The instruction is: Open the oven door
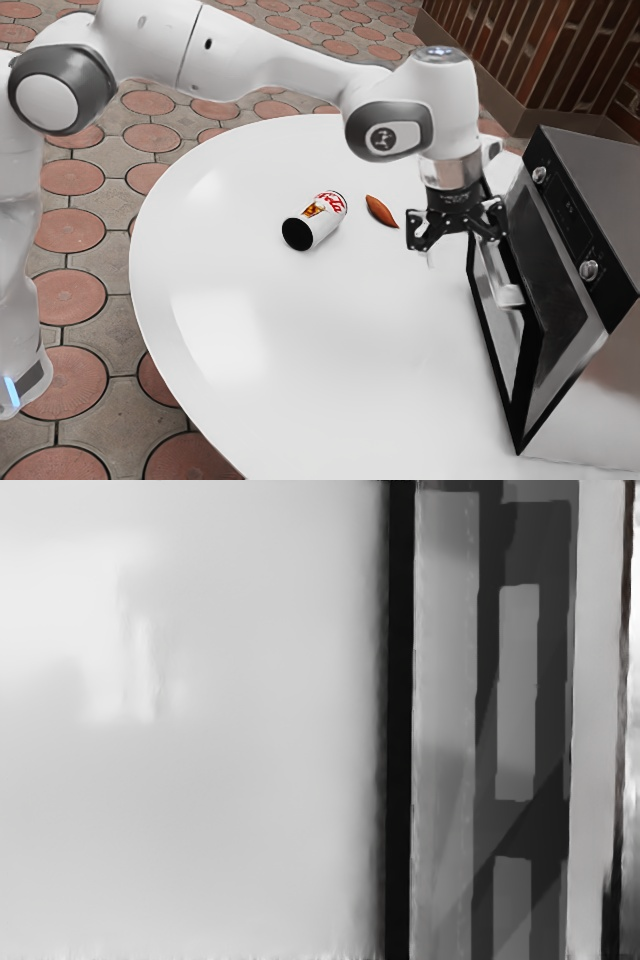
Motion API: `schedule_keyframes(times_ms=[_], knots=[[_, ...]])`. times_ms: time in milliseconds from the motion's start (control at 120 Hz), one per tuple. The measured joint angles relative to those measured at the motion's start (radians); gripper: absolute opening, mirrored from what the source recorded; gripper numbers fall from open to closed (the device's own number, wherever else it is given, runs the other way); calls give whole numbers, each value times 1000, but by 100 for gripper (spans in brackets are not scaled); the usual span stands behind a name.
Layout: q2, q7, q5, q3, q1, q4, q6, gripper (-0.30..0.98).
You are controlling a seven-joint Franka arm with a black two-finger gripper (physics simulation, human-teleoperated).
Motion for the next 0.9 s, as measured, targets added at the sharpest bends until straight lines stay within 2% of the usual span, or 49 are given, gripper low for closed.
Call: schedule_keyframes(times_ms=[125, 233, 342, 442, 533, 592, 750, 900], knots=[[-111, -7, 1, 2, -2, -122, 33, 69], [-260, -19, 4, 1, 7, -262, 54, 69], [-427, -32, 0, -15, 93, -412, 65, 68], [-482, -45, -8, -20, 192, -411, 58, 68], [-452, -106, -10, -18, 222, -191, -106, 68], [-435, -159, -16, -3, 230, -130, -238, 68], [-417, -279, -28, 12, 226, -104, -503, 69], [-416, -367, -39, 10, 216, -132, -641, 69]])
